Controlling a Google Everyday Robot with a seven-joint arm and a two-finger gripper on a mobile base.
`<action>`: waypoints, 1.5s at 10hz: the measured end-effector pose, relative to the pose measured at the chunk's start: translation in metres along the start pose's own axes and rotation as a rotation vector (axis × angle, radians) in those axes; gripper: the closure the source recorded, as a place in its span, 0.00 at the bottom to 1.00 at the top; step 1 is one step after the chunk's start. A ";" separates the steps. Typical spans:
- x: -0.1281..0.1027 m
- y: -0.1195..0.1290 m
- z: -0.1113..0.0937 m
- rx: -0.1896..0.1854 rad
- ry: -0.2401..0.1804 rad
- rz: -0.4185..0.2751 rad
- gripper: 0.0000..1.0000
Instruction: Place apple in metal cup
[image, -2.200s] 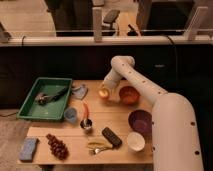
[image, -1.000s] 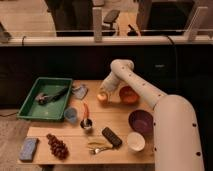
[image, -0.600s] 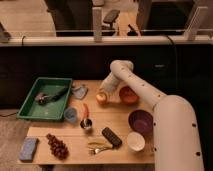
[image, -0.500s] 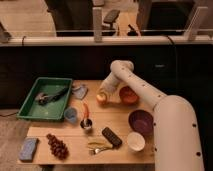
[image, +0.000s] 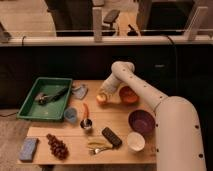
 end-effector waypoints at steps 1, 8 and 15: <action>-0.001 0.000 0.000 0.002 -0.003 0.000 0.95; -0.047 -0.016 -0.018 -0.042 -0.093 -0.182 1.00; -0.139 -0.043 -0.022 -0.120 -0.177 -0.358 1.00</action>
